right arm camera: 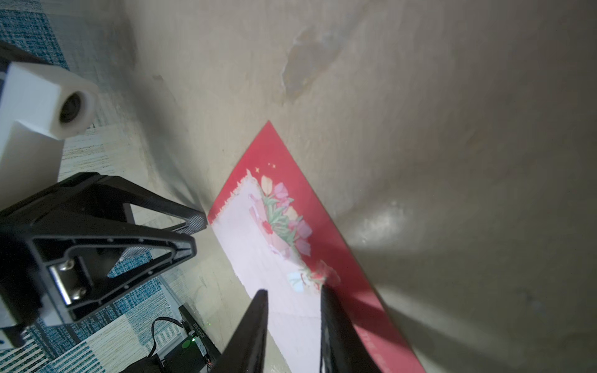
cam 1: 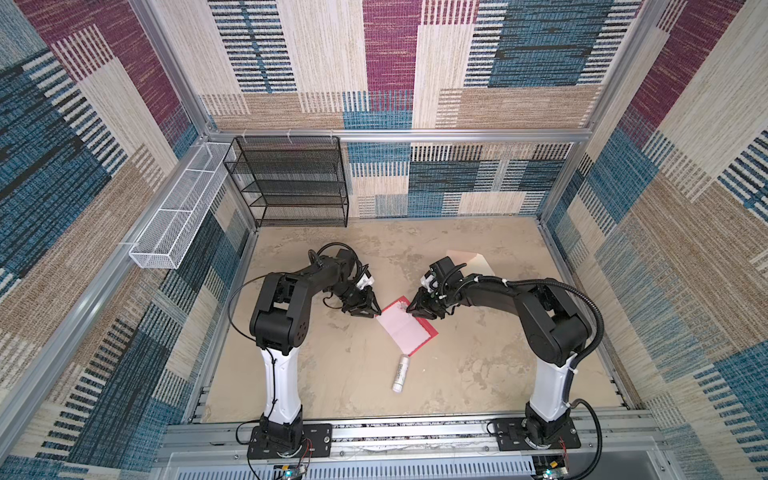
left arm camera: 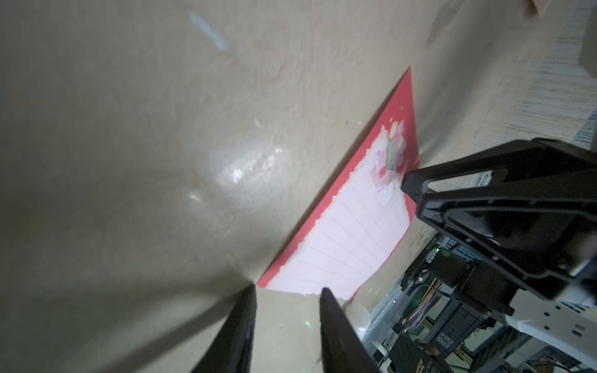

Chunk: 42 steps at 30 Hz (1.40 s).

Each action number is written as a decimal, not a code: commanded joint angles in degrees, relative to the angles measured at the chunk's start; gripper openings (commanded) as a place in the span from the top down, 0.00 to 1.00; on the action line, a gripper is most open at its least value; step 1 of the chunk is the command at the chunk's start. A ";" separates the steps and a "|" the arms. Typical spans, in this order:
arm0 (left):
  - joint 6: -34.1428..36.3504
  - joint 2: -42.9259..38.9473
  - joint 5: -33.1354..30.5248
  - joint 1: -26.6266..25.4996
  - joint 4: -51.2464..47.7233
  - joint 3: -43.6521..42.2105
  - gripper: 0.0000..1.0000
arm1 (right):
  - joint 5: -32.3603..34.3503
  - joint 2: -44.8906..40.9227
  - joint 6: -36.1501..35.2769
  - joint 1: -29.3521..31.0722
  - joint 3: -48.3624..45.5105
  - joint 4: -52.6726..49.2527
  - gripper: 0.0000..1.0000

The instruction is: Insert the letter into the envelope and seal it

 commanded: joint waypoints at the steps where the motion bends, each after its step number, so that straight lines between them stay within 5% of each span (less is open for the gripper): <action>1: -0.85 -0.14 -1.32 -0.04 0.46 0.06 0.57 | 1.59 -0.54 -1.71 -0.05 0.30 -1.73 0.65; 12: -1.25 -0.36 -1.30 -0.53 0.46 -0.21 0.52 | 8.12 -7.92 -0.10 -0.14 -2.91 -12.06 0.36; 22: -2.50 -0.30 -0.36 -1.15 1.16 -0.12 0.51 | 2.77 -16.62 13.95 -0.67 -14.52 -6.08 0.35; 42: -5.80 -2.55 3.76 -1.85 2.04 3.22 0.49 | 6.25 -28.86 34.59 1.52 -28.52 7.61 0.33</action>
